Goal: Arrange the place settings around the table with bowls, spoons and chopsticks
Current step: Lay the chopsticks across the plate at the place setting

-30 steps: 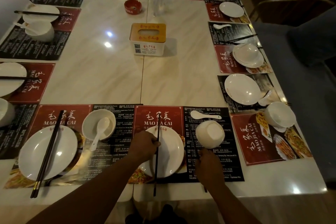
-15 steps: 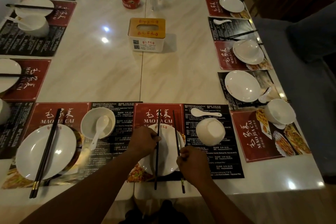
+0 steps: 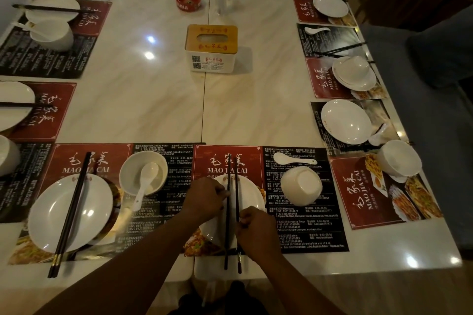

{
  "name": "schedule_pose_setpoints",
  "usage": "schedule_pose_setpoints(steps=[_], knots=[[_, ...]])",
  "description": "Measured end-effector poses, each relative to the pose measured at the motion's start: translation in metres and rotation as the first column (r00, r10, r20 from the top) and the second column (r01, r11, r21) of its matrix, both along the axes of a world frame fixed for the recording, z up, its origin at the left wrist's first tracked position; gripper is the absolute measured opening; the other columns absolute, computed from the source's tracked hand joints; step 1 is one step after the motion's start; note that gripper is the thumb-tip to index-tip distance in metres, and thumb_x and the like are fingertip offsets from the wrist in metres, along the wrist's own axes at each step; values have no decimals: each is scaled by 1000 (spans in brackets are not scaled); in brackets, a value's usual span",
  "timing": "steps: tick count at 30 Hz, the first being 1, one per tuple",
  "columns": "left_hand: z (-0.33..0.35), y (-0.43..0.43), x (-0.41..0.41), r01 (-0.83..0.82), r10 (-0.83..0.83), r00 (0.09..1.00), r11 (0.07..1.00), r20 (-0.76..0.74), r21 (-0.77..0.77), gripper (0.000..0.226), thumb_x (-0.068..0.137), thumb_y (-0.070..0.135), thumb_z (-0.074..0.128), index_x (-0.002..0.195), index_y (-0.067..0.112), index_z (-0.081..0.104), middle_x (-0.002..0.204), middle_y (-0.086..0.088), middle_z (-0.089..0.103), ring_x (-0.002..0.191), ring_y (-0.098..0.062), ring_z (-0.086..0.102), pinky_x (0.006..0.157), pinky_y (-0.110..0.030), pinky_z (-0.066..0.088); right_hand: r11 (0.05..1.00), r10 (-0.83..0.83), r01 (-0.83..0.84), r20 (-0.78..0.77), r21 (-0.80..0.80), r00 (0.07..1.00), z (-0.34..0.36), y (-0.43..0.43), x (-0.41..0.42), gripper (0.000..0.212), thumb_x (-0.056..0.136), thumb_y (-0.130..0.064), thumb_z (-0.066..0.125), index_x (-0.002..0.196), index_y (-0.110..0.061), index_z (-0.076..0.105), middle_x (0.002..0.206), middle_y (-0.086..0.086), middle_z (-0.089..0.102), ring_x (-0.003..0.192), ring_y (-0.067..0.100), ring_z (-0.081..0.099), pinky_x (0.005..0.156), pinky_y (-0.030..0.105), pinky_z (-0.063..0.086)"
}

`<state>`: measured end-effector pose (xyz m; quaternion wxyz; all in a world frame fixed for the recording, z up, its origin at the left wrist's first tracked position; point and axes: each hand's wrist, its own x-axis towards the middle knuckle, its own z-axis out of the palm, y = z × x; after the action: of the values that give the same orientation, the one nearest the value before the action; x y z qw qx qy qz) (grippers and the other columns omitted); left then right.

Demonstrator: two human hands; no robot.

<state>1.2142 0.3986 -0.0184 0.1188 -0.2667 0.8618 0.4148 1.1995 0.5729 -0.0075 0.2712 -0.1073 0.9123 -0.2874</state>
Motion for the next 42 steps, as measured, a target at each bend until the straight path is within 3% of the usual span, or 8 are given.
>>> schedule_pose_setpoints(steps=[9,13,16,20,26,31,39,42], knots=[[2,-25,14,-61,49,996,986,-79,-155,9,92,22,66,99,21,72,91,6,70,78,-4,64,78,-23,54,1000,20,-20,-11,11,1000,1,-9,2,21,84,-17,70,106,-17,73,91,-4,74,84,7,68,79,20,56],[0,-28,17,-36,22,996,984,-81,-173,8,93,23,65,95,21,73,83,9,68,70,-1,62,76,-24,56,1000,23,-23,-39,8,999,3,-12,2,11,84,-24,71,93,-17,72,79,-6,70,73,5,66,74,27,59],[-2,-30,19,-40,24,996,981,-87,-190,8,92,27,66,91,22,73,75,14,62,66,1,57,77,-24,55,999,20,-18,-77,27,997,0,-16,5,29,79,-43,74,99,-25,64,81,-9,65,72,4,63,70,26,58],[0,-30,20,-54,37,994,983,-99,-176,9,91,28,68,95,22,74,85,9,70,74,-1,61,80,-26,55,998,42,-41,-35,43,998,-5,-20,7,47,74,-42,80,112,-28,55,92,-5,66,80,7,65,72,25,58],[0,-33,19,-52,38,996,983,-79,-177,7,91,30,67,93,26,73,82,13,68,72,2,59,76,-20,50,994,64,-58,-69,94,996,-9,-21,7,42,77,-35,79,111,-24,57,96,-3,69,82,6,66,68,13,52],[1,-34,19,-11,-4,997,980,-72,-201,5,91,28,66,91,25,71,74,16,57,65,3,55,75,-20,54,994,71,-68,-36,86,997,-3,-19,6,37,82,-29,77,114,-20,59,95,-2,70,67,-2,58,47,2,37],[-4,-33,22,-50,36,996,982,-80,-182,14,88,23,70,101,25,73,95,10,72,79,1,58,74,-14,40,994,68,-64,-43,91,997,-1,-19,7,37,81,-33,77,111,-21,60,93,-3,70,83,5,66,56,1,33],[-1,-34,23,-61,48,995,983,-84,-173,12,86,20,71,97,24,74,90,9,72,79,-1,61,76,-17,47,996,65,-62,-40,71,997,0,-18,7,38,80,-37,78,110,-21,60,93,-4,70,85,6,66,61,2,35]])
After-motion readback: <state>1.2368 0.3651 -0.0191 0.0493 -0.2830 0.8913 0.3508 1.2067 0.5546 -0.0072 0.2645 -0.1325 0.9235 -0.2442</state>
